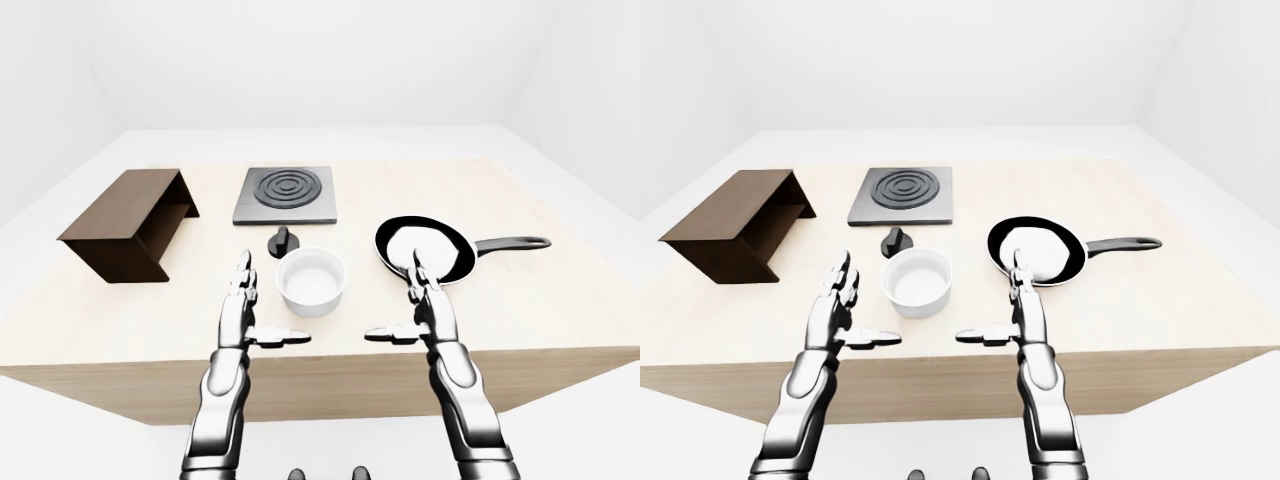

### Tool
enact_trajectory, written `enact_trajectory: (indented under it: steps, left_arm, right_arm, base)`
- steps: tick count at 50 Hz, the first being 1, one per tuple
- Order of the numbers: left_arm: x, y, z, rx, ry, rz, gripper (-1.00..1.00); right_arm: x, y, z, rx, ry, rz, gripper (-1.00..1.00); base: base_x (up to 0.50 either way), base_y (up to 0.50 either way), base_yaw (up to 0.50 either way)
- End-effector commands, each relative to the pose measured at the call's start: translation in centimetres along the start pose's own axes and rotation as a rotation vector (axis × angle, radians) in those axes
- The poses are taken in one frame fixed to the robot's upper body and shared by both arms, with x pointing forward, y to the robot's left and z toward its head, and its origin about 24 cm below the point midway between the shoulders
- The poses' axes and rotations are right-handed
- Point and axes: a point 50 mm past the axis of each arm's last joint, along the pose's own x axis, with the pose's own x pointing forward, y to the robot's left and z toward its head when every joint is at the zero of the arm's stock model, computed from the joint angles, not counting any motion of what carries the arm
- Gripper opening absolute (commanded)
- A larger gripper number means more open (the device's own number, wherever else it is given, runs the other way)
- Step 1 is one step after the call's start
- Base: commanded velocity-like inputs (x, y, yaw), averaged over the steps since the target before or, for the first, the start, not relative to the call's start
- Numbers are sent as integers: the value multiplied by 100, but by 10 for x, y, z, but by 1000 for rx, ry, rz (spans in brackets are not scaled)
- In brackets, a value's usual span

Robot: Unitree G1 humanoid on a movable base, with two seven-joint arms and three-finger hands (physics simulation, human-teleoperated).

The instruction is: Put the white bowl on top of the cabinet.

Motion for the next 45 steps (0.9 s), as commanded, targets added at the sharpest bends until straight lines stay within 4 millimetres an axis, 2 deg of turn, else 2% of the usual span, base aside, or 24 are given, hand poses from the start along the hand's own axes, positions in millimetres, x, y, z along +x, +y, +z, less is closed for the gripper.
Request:
enact_trajectory:
  steps: [1,3,6,8,21,45]
  left_arm:
    - [-5,3,0,3,-6,-43,100]
    - [-5,3,1,3,-8,-45,100]
    - [-4,4,2,0,-11,-37,100]
    - [-4,4,2,0,-11,-40,100]
    - [-7,3,3,6,-22,-45,100]
    - [-4,2,-2,1,-7,-41,100]
  right_arm:
    - [-8,-12,8,12,-10,-2,100]
    - [-7,-14,13,24,-31,-18,100]
    - [-9,-15,7,-1,-8,-31,100]
    - [-10,-17,11,-9,-64,-57,100]
    - [-16,-17,13,-42,-104,-75,100]
    - [-13,-16,9,-49,-88,-78,100]
  base:
    - [0,0,0]
    - [0,0,0]
    - [0,0,0]
    - [0,0,0]
    - [0,0,0]
    - [3,17,0]
